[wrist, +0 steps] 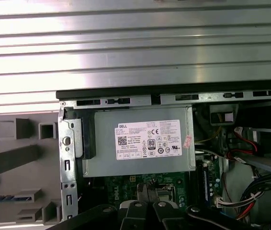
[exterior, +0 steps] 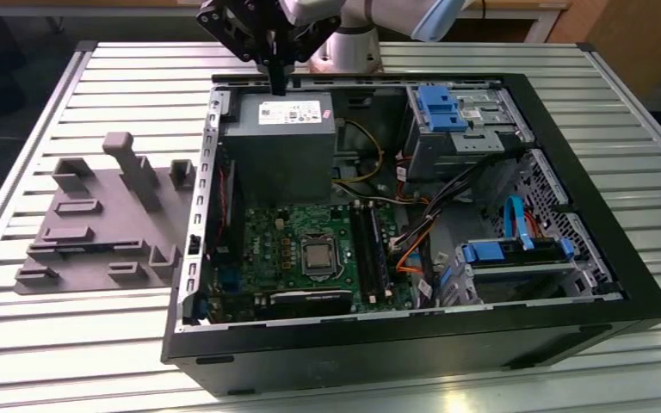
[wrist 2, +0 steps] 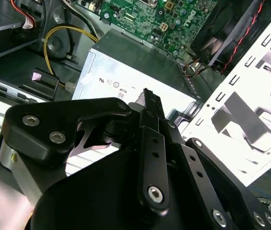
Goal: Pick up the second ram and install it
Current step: 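Reach for the second ram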
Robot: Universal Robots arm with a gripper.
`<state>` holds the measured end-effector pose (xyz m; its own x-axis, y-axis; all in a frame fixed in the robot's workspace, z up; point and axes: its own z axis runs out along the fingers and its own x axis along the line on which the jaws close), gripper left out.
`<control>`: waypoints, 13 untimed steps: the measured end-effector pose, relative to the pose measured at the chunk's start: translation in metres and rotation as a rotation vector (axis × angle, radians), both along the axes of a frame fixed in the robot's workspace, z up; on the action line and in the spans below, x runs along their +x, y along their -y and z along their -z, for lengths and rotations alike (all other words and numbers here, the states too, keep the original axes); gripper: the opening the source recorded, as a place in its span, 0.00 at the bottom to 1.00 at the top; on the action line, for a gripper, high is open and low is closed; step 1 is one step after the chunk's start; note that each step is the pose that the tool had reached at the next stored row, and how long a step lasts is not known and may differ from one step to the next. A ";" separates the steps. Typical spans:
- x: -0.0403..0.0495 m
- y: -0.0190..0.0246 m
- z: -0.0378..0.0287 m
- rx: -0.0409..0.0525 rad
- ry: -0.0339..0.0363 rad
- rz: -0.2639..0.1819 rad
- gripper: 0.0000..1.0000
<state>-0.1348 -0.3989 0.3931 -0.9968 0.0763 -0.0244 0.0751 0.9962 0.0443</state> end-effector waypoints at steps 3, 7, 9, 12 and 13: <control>-0.0009 0.0000 0.0001 0.0000 0.0000 0.000 0.11; -0.0021 0.0000 0.0001 0.0000 0.0000 0.000 0.11; -0.0026 0.0000 0.0002 0.0000 -0.0001 0.000 0.11; -0.0032 0.0000 0.0002 0.0000 -0.0001 0.000 0.11; -0.0035 0.0000 0.0002 0.0000 -0.0001 0.000 0.11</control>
<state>-0.1383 -0.3989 0.3929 -0.9968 0.0762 -0.0244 0.0751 0.9962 0.0443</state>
